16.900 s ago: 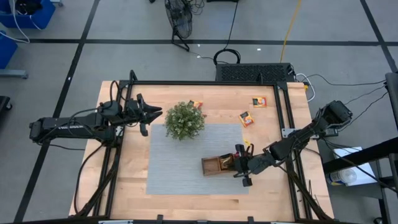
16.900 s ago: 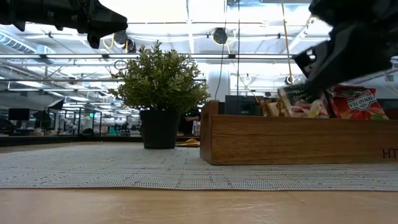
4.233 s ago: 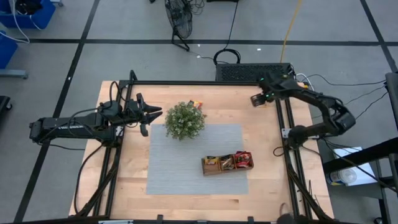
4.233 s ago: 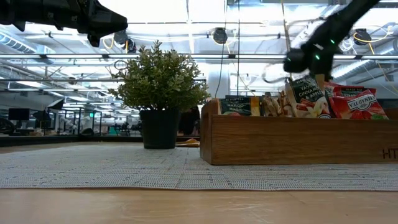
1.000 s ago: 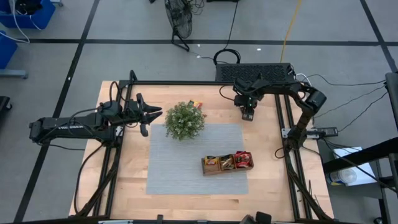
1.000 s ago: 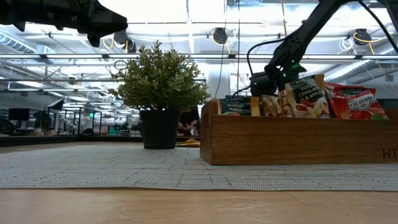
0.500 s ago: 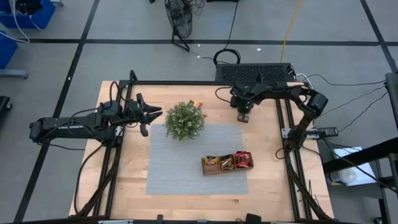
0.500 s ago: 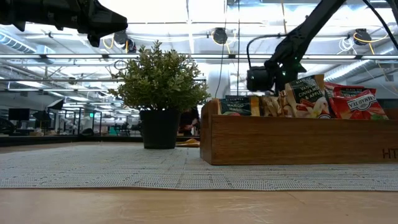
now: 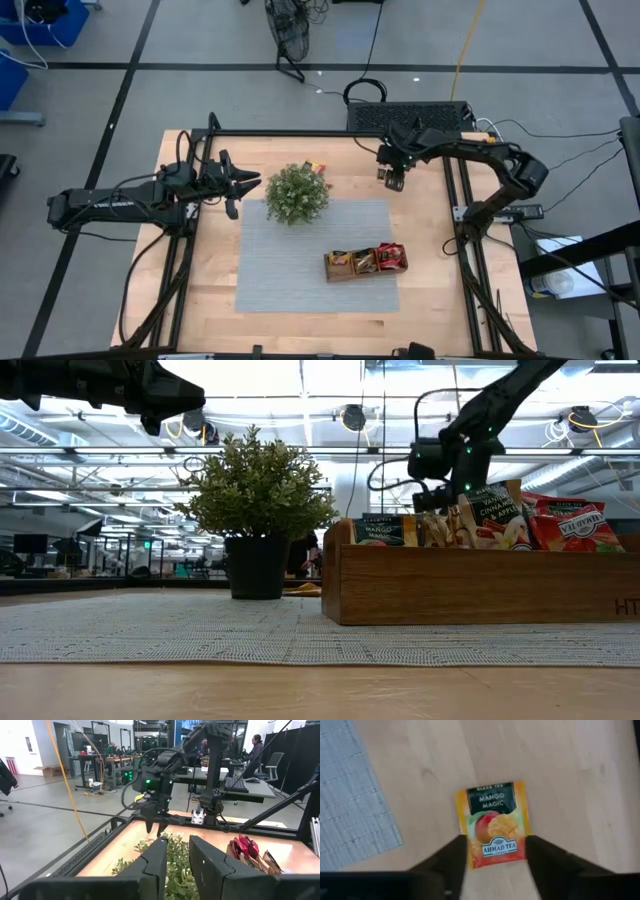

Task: Pick & Place Tea
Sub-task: Put the mango tea sachet into the brown organizer

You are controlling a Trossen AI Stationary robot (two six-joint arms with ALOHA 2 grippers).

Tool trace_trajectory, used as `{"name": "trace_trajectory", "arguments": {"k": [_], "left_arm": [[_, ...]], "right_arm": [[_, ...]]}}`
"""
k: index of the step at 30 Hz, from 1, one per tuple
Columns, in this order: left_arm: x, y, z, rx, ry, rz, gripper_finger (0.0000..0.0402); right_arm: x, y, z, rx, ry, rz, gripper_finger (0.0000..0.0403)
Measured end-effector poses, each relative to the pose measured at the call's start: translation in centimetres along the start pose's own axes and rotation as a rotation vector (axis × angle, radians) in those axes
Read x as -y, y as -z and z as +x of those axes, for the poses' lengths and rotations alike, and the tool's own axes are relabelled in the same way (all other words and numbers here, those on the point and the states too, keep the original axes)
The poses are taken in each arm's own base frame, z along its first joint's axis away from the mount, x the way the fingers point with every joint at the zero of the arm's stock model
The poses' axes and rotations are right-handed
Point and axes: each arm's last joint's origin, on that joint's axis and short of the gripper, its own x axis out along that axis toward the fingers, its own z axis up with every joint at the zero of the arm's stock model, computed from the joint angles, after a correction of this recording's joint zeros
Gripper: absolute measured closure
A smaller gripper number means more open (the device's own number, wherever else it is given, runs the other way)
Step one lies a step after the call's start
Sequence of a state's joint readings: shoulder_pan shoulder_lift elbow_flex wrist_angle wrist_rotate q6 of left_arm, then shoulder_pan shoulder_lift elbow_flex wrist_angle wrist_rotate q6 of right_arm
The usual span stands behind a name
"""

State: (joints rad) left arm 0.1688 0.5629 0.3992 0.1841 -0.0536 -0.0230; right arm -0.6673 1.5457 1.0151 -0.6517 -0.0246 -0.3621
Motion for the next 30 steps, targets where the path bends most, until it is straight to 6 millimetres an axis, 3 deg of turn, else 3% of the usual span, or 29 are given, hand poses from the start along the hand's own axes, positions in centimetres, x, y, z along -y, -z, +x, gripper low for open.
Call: {"name": "trace_trajectory", "arguments": {"k": [6, 11, 17, 22, 26, 30], "left_arm": [[0.0, 0.0, 0.0, 0.001, 0.0, 0.0, 0.0314], [0.0, 0.0, 0.0, 0.0, 0.0, 0.0, 0.0314], [0.0, 0.0, 0.0, 0.0, 0.0, 0.0, 0.0314], [0.0, 0.0, 0.0, 0.0, 0.0, 0.0, 0.0314], [0.0, 0.0, 0.0, 0.0, 0.0, 0.0, 0.0314], [0.0, 0.0, 0.0, 0.0, 0.0, 0.0, 0.0314]], "right_arm": [[1.1, 0.7, 1.6, 0.0, 0.014, 0.02, 0.0102], [1.7, 1.1, 3.8, -0.05, 0.059, -0.016, 0.0071], [1.8, 1.8, 5.9, -0.158, 0.015, -0.003, 0.0088], [1.4, 2.6, 6.3, -0.252, -0.001, 0.044, 0.0114], [1.2, 2.9, 6.2, -0.287, -0.017, 0.084, 0.0159], [1.1, 3.1, 6.2, -0.31, -0.025, 0.096, 0.0229]]}}
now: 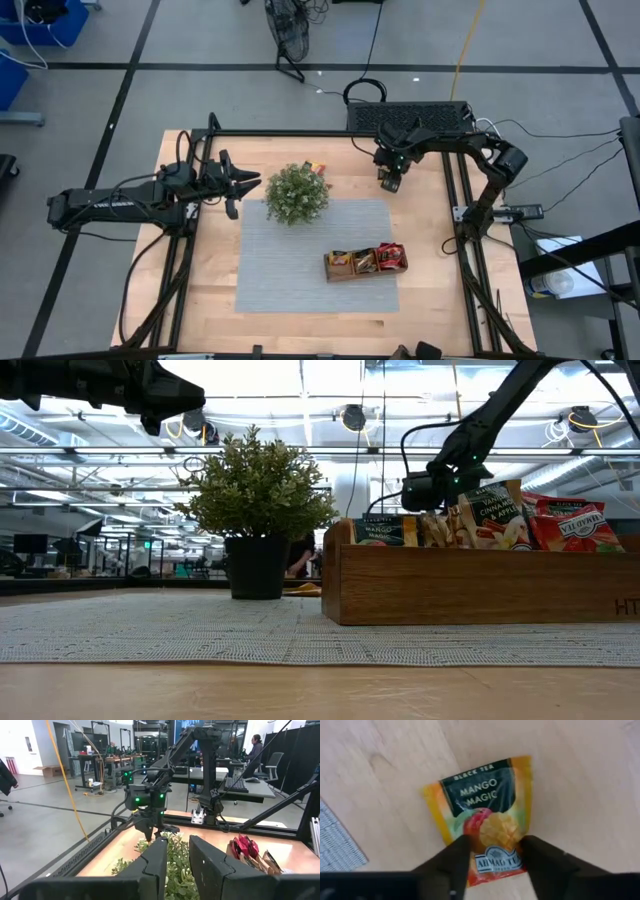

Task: Pick & Place Tea
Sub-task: Put the mango tea sachet into the brown organizer

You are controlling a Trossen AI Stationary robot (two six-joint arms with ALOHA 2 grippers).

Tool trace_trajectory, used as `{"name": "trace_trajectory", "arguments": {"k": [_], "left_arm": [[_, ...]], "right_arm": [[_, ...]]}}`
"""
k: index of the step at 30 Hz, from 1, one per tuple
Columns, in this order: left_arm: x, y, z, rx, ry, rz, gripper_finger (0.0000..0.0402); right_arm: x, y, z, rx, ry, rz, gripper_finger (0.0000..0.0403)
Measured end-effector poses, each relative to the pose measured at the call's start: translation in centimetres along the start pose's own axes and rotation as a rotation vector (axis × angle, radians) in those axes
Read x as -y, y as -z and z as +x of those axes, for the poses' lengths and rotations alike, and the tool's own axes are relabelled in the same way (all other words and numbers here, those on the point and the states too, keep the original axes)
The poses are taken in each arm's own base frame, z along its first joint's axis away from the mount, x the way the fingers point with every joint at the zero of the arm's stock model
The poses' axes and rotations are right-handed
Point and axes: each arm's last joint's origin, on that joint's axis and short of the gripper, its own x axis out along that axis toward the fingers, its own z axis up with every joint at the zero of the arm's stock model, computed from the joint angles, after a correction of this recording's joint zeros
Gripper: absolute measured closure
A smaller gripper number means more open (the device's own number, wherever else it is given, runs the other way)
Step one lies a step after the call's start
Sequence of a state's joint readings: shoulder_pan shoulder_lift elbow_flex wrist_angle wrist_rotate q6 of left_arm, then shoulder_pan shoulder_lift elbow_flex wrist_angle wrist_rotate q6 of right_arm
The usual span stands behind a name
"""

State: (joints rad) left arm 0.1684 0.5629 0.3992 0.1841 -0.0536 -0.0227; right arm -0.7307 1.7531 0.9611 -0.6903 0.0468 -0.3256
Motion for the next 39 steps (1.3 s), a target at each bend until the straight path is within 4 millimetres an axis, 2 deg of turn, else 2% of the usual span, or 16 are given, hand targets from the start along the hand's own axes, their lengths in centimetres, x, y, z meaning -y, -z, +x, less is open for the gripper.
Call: {"name": "trace_trajectory", "arguments": {"k": [7, 9, 14, 17, 24, 27, 31, 35, 39], "left_arm": [[0.0, 0.0, 0.0, 0.0, 0.0, 0.0, 0.0314], [0.0, 0.0, 0.0, 0.0, 0.0, 0.0, 0.0314], [0.0, 0.0, 0.0, 0.0, 0.0, 0.0, 0.0314], [0.0, 0.0, 0.0, 0.0, 0.0, 0.0, 0.0314], [0.0, 0.0, 0.0, 0.001, 0.0, 0.0, 0.0314], [0.0, 0.0, 0.0, 0.0, 0.0, 0.0, 0.0314], [0.0, 0.0, 0.0, 0.0, 0.0, 0.0, 0.0314], [0.0, -0.1, 0.0, 0.008, 0.0, 0.0, 0.0314], [0.0, -0.8, 0.0, 0.079, 0.001, 0.009, 0.0314]], "right_arm": [[-0.1, 0.1, 0.0, -0.014, -0.002, -0.01, 0.0372], [-0.2, 0.1, -0.2, -0.01, 0.003, -0.03, 0.039], [-1.1, 0.2, -2.4, 0.074, 0.036, -0.026, 0.0393], [-2.5, 0.4, -4.9, 0.173, 0.06, -0.032, 0.0397], [-6.9, 1.1, -11.3, 0.528, 0.145, -0.107, 0.04], [-9.4, 1.5, -13.2, 0.695, 0.159, -0.142, 0.0401], [-13.1, 1.8, -13.3, 0.906, 0.152, -0.22, 0.0402], [-16.6, 2.2, -12.0, 1.09, 0.146, -0.3, 0.0402], [-19.1, 2.6, -11.3, 1.268, 0.221, -0.308, 0.0402]]}}
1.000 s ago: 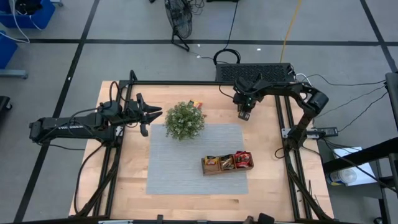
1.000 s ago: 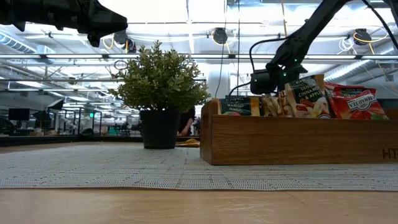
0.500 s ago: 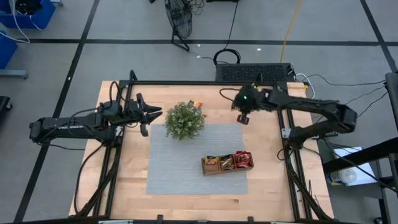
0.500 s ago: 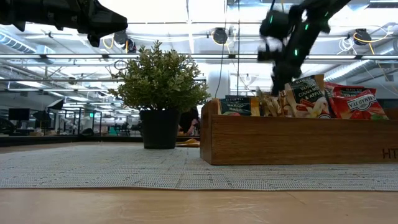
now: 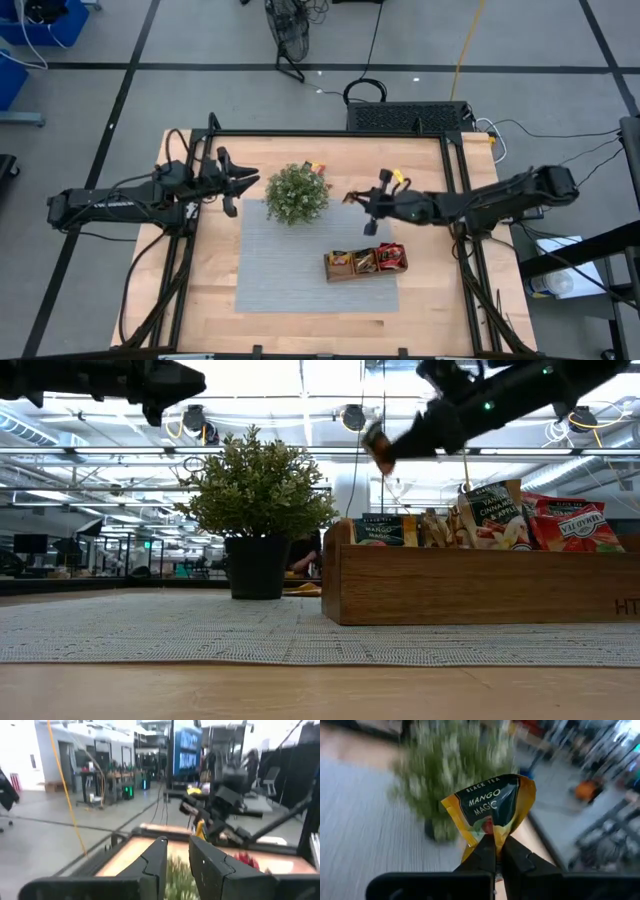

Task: Pick & Place Tea
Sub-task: Put the mango tea sachet into the brown organizer

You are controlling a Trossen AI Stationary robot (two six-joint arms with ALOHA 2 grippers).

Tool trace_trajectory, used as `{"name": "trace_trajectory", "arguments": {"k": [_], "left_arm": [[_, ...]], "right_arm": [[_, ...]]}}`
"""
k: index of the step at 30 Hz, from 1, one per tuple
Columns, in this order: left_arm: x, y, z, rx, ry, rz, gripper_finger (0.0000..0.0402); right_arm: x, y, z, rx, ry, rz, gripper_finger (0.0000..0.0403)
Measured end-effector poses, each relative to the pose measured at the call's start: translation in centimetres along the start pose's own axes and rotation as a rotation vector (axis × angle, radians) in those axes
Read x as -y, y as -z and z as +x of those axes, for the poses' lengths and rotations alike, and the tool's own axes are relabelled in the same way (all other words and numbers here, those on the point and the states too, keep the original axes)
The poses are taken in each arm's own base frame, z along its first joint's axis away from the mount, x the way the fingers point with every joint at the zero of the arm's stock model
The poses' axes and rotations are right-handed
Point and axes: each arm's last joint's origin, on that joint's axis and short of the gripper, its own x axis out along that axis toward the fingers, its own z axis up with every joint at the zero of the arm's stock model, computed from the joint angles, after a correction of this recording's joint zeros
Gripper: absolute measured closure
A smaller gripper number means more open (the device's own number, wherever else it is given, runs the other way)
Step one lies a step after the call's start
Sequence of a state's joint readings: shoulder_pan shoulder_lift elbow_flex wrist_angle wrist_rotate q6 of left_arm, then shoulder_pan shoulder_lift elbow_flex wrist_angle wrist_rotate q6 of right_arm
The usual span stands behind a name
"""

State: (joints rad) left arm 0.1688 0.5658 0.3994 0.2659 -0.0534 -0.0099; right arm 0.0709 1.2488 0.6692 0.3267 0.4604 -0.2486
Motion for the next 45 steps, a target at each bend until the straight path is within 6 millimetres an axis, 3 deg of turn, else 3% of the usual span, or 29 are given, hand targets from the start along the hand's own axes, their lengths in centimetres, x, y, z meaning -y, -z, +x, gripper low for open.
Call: {"name": "trace_trajectory", "arguments": {"k": [8, 12, 17, 21, 23, 28, 31, 37, 45], "left_arm": [[0.1, 0.2, 1.0, 0.006, 0.019, -0.169, 0.0314], [0.7, 1.5, 2.9, -0.049, 0.087, -0.281, 0.0314], [3.3, 3.8, 6.3, -0.063, 0.278, -0.362, 0.0314], [5.9, 5.0, 8.9, -0.034, 0.367, -0.203, 0.0314], [7.5, 4.4, 10.3, -0.061, 0.366, -0.109, 0.0314], [11.2, 2.6, 13.7, -0.392, 0.081, 0.254, 0.0313], [12.7, 1.3, 15.0, -0.503, -0.055, 0.416, 0.0313], [14.5, 0.5, 16.7, -0.515, -0.066, 0.445, 0.0313], [14.4, 0.5, 16.9, -0.515, -0.051, 0.41, 0.0313]], "right_arm": [[-3.7, -0.4, 0.6, 0.209, -0.039, -0.016, 0.0402], [-4.9, 0.0, 1.2, 0.23, -0.051, -0.043, 0.0402], [-5.9, 0.4, 1.8, 0.249, -0.062, -0.033, 0.0403], [-6.5, 0.8, 1.9, 0.232, -0.075, -0.046, 0.0403], [-6.5, 0.8, 1.9, 0.228, -0.077, -0.044, 0.0403], [-6.6, 0.8, 1.7, 0.205, 0.0, -0.063, 0.0403], [-6.5, 0.7, 1.7, 0.199, 0.041, -0.076, 0.0403], [-6.2, 0.0, 1.5, 0.261, 0.064, -0.071, 0.0402], [-6.1, -0.2, 1.5, 0.28, 0.079, -0.106, 0.0402]]}}
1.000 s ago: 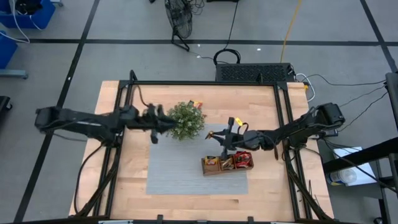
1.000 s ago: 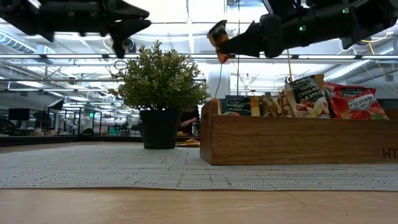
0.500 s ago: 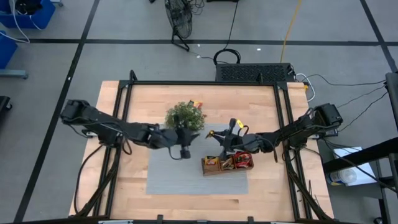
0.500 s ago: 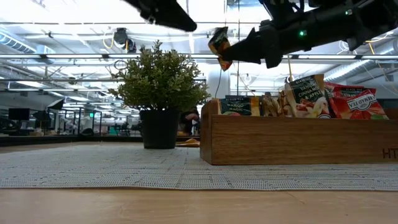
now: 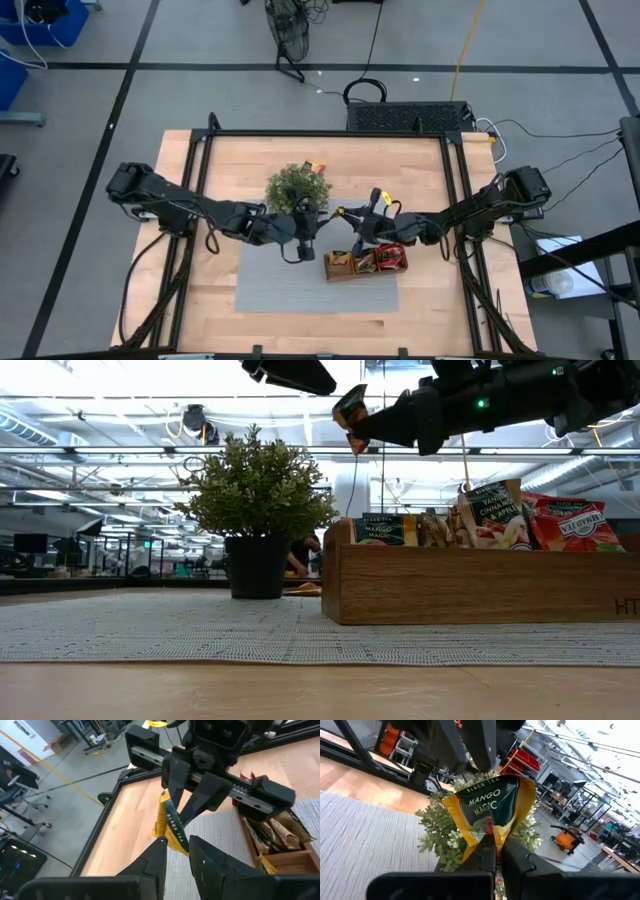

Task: Pick & Place Tea
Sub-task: Put the mango tea sachet into the brown organizer

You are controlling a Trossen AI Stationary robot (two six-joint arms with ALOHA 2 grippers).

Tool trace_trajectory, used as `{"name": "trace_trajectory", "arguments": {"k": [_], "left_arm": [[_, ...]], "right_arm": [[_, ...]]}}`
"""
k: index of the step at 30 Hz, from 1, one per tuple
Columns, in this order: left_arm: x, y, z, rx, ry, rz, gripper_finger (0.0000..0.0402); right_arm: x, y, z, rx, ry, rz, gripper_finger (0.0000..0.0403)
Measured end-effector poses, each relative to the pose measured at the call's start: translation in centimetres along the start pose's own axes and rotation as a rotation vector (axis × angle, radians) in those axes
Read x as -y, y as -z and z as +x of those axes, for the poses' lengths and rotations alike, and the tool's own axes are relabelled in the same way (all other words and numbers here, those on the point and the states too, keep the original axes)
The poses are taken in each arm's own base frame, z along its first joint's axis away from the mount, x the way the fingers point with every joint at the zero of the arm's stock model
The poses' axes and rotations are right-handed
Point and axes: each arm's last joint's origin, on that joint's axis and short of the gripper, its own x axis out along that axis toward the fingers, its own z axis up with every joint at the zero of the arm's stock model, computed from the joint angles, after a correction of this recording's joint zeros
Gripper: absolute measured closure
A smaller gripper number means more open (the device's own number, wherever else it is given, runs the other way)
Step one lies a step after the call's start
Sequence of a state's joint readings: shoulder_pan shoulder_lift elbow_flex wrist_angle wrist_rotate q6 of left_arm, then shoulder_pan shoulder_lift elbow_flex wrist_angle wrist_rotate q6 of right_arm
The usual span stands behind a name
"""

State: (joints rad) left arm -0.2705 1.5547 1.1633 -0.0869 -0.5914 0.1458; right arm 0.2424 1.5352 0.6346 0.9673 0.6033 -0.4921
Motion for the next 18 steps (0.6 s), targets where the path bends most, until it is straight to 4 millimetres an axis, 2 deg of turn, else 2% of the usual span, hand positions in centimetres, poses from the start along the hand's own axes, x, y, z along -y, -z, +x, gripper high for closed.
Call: {"name": "trace_trajectory", "arguments": {"k": [4, 13, 18], "left_arm": [[-0.1, 0.0, 0.1, 0.006, 0.01, -0.005, 0.0289], [-0.6, 0.0, 0.4, 0.005, -0.004, -0.041, 0.015], [-1.0, 0.3, 1.2, -0.008, -0.02, -0.066, 0.0121]], "right_arm": [[0.1, -0.2, 0.0, 0.021, 0.011, 0.013, 0.0402], [0.3, -0.4, 0.0, 0.042, 0.018, 0.011, 0.0402], [0.4, -0.8, 0.0, 0.079, 0.019, 0.029, 0.0402]]}}
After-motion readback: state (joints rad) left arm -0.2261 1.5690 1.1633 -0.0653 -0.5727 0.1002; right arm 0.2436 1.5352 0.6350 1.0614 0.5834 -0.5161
